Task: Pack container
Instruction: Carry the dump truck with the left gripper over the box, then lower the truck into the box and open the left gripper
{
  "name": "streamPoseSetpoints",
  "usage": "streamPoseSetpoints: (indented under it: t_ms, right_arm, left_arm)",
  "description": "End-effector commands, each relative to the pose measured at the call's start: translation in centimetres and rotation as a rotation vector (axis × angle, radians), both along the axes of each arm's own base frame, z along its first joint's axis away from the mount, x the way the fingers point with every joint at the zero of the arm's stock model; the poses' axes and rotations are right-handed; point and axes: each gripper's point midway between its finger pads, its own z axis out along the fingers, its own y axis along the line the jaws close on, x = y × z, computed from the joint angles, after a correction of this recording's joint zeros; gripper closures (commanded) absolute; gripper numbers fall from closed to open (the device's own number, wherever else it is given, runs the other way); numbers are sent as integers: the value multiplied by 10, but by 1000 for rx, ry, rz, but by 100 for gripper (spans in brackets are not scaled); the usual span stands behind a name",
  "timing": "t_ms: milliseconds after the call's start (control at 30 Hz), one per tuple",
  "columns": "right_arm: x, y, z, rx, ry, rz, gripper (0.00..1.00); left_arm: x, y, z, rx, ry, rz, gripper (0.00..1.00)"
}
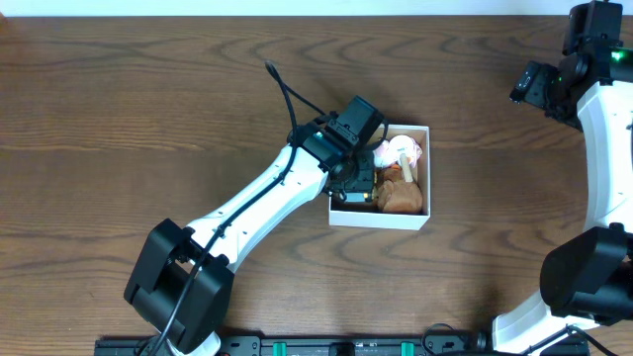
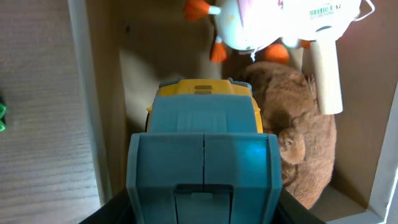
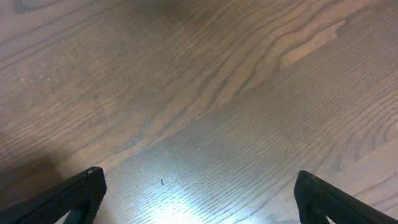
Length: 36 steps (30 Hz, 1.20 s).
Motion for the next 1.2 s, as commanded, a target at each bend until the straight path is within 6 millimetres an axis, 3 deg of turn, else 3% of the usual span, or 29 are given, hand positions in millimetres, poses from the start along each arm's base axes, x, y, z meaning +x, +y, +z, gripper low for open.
streamPoseSetpoints:
  t_ms: [0,233,900,1033,1167]
  right_arm:
    - [0,-5,5,-13,-9,-1,1]
    - [0,-5,5,-13,-9,-1,1]
    - [0,-5,5,-13,-9,-1,1]
    - [0,-5,5,-13,-9,-1,1]
    - [0,-5,5,-13,-9,-1,1]
  left_arm:
    - [3,-1,6,0,-16,16,56]
    - [4,-1,6,2,-19,17,45]
    - [15,-2,9,3,-72,28,43]
    - [24,-1,22,-11,-105,43,43]
    - [47,8,51,-53,-182,91,43]
